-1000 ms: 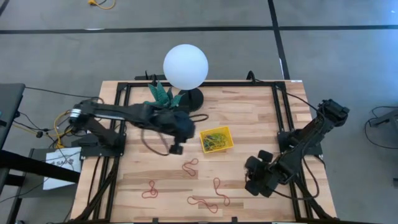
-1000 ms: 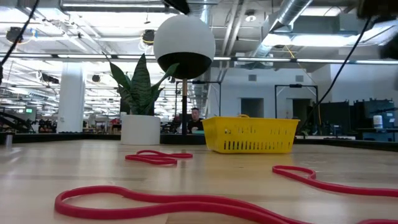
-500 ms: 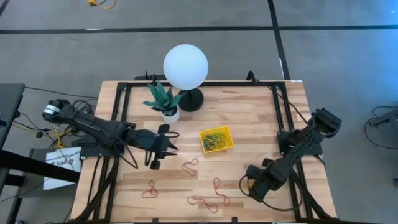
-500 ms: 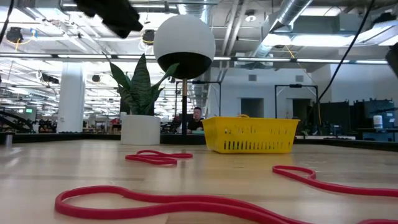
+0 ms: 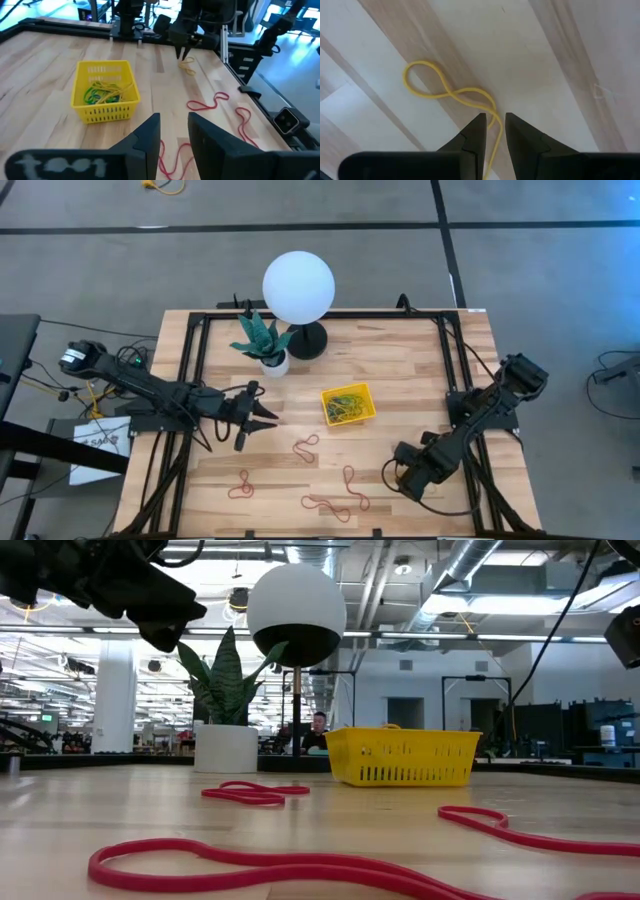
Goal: Pick and place items into bin
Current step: Put the yellow rubber band into the yellow bin
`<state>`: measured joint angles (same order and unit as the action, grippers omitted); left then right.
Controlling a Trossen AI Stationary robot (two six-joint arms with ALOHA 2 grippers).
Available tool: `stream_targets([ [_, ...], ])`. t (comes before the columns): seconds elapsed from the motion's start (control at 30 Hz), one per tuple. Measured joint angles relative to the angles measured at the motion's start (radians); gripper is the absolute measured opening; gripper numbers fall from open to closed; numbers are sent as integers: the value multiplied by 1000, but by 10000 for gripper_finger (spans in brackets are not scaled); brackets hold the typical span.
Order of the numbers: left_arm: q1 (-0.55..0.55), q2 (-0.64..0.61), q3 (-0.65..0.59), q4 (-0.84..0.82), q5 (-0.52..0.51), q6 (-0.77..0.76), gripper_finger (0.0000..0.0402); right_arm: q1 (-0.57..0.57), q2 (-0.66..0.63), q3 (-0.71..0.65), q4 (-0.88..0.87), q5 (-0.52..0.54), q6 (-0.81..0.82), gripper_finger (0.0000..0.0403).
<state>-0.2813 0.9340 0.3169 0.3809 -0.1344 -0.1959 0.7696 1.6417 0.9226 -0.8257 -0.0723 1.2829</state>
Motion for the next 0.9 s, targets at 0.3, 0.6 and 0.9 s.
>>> stream_targets([
  [0.3,0,0,0,4,-2,2,88,-2,0,0,5,-34,0,70],
  [0.6,0,0,-1,4,-3,1,88,-6,49,0,3,-35,-1,99],
  [0.9,1,1,-1,20,-4,5,88,-7,93,4,2,-32,-95,100],
])
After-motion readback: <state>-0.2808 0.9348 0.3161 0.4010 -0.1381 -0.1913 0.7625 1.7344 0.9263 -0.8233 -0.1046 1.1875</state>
